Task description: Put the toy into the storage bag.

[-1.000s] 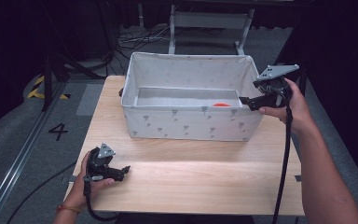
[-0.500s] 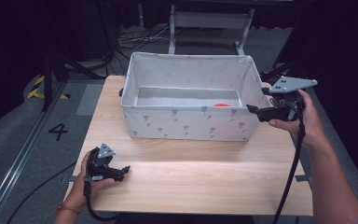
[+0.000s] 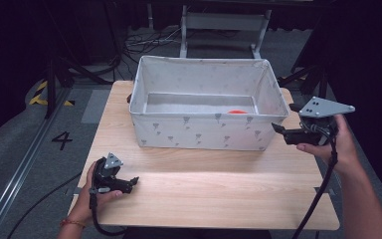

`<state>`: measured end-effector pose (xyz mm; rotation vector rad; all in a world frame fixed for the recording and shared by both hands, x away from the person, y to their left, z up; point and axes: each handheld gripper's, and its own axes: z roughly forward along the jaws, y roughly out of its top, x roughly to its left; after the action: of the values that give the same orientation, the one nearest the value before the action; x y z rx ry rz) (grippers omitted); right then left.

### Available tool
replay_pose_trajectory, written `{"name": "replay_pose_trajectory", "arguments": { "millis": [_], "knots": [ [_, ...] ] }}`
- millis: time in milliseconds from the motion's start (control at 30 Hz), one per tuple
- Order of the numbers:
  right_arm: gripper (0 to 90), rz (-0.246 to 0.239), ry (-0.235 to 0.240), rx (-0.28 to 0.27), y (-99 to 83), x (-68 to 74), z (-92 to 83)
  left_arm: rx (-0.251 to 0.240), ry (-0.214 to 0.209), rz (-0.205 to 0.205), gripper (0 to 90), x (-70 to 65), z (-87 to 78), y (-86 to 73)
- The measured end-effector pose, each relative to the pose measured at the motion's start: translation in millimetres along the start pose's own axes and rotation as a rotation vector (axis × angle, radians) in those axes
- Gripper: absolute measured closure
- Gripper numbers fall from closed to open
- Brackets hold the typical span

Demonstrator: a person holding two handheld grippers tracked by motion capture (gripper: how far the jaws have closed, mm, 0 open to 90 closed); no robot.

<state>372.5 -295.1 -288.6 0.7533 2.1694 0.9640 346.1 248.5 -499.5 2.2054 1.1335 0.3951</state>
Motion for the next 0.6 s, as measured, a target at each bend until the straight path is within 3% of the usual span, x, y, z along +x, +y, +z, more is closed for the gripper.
{"name": "replay_pose_trajectory", "arguments": {
  "millis": [167, 367, 600],
  "knots": [
    [20.5, -0.02, -0.024, 0.001, -8.5, 7.1, -2.2, 0.001, 0.0, -0.001, 0.5, -0.1, 0.0, 0.0],
    [19.6, -0.029, -0.016, 0.004, -23.7, 16.1, -2.3, 0.0, 0.001, 0.0, 0.5, -0.1, 0.0, 0.0],
    [18.4, -0.035, -0.01, 0.047, -47.7, 26.0, 8.7, -0.001, 0.001, -0.002, 0.5, -0.2, 0.1, -0.1]
  ]
}}
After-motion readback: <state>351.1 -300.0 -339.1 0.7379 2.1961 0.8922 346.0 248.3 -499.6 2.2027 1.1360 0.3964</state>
